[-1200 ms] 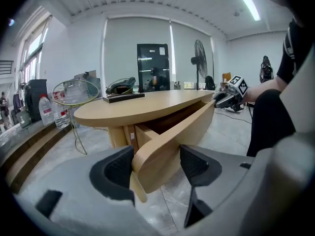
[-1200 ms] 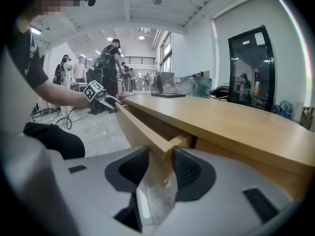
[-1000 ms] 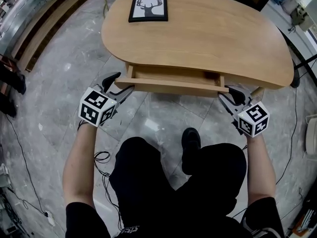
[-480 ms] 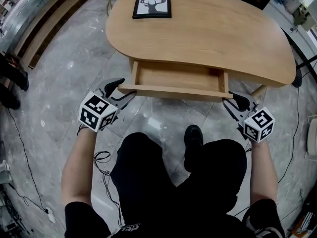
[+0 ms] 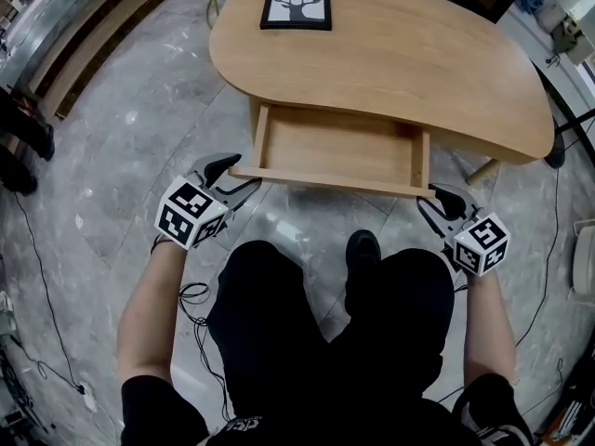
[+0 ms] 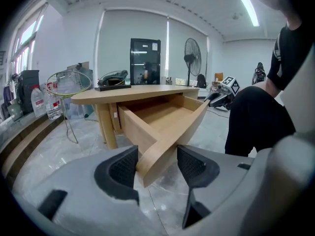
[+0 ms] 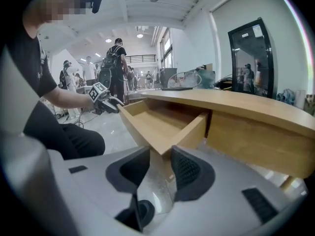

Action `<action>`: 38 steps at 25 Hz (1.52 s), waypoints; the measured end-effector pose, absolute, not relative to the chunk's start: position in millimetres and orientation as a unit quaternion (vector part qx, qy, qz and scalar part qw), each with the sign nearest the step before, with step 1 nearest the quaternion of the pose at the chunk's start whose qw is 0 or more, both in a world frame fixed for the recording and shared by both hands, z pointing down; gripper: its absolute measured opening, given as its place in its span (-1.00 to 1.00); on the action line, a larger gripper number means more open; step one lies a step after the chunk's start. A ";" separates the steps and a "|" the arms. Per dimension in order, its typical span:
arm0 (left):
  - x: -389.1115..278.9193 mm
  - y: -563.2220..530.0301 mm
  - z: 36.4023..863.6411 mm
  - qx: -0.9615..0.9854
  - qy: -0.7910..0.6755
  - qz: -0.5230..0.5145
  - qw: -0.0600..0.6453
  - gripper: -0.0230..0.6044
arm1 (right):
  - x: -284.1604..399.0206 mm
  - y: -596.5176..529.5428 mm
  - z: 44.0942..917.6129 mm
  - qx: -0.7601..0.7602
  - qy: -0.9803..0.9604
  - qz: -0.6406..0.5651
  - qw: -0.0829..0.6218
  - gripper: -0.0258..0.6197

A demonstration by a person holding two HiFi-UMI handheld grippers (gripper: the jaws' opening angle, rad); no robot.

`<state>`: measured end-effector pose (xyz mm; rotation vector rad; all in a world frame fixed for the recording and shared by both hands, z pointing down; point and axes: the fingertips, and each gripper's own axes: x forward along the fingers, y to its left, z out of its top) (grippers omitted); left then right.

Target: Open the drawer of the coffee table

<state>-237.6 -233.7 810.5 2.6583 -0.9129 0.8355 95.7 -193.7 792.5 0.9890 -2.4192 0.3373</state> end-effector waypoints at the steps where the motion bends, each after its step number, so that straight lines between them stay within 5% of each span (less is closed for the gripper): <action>1: -237.6 -232.9 810.8 0.902 -0.311 0.282 0.104 -0.11 | 95.6 -193.3 792.6 0.365 -0.888 0.125 0.248 -0.49; 28: -238.5 -219.0 816.1 0.905 -0.261 0.318 0.110 -0.22 | 94.4 -180.9 793.8 0.344 -0.891 0.106 0.276 -0.52; 38: -228.8 -210.2 799.9 0.914 -0.250 0.305 0.098 -0.07 | 109.4 -174.0 763.8 0.308 -0.913 0.110 0.244 -0.51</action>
